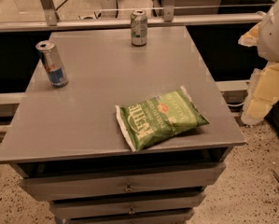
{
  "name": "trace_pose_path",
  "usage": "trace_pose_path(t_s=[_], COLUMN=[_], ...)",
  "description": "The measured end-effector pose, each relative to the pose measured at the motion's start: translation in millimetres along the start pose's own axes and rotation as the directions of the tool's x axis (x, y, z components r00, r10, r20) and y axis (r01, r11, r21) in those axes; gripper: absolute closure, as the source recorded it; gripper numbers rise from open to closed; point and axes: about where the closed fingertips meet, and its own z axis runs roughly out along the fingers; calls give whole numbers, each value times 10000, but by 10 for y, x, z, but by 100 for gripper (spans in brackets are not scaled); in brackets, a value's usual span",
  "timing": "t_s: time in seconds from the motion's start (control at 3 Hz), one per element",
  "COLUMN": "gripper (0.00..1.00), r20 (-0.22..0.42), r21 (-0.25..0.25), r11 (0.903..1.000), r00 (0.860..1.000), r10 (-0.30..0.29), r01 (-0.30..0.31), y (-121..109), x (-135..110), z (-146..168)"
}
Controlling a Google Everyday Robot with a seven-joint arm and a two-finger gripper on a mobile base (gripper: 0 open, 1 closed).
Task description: Pick 7up can
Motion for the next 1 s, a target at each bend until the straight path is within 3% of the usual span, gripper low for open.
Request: trace_pose_path(t_s=[0.33,0.67,1.0], gripper=[0,0,0], r20=[1,511,1765], r21=[2,-3,-127], r11=[10000,10000,9999], r00=[10000,9986,9843], r10=[0,-96,88], r01=[0,96,-67], y=[0,-133,-477], x=[0,-133,-504], z=[0,163,550])
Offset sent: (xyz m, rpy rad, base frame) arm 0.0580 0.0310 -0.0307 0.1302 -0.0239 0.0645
